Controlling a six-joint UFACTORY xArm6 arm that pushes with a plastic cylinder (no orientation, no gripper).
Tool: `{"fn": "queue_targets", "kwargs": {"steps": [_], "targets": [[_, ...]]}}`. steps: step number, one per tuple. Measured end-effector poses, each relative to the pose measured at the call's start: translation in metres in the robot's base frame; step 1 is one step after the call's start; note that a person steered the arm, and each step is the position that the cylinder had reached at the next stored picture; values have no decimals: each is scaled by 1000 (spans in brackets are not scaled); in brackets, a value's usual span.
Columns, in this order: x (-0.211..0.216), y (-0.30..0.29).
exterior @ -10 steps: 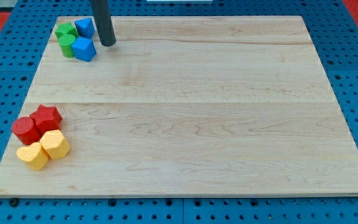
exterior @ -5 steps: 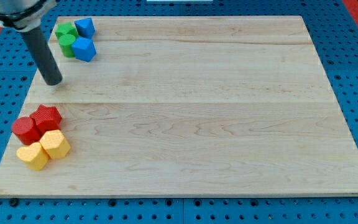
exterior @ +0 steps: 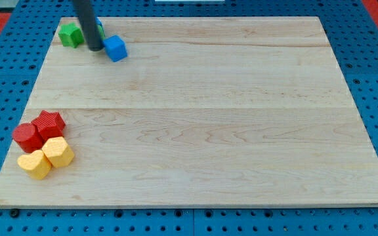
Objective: Move blue cube towards right
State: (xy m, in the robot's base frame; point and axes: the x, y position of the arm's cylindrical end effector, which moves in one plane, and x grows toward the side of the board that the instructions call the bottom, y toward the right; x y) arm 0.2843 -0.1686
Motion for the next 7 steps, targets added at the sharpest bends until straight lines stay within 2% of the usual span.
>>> {"fn": "queue_targets", "kwargs": {"steps": [1,3,4,5,6,7], "targets": [[0,46],[19,47],[28,116],[4,239],[-14,241],[-54,184]]}}
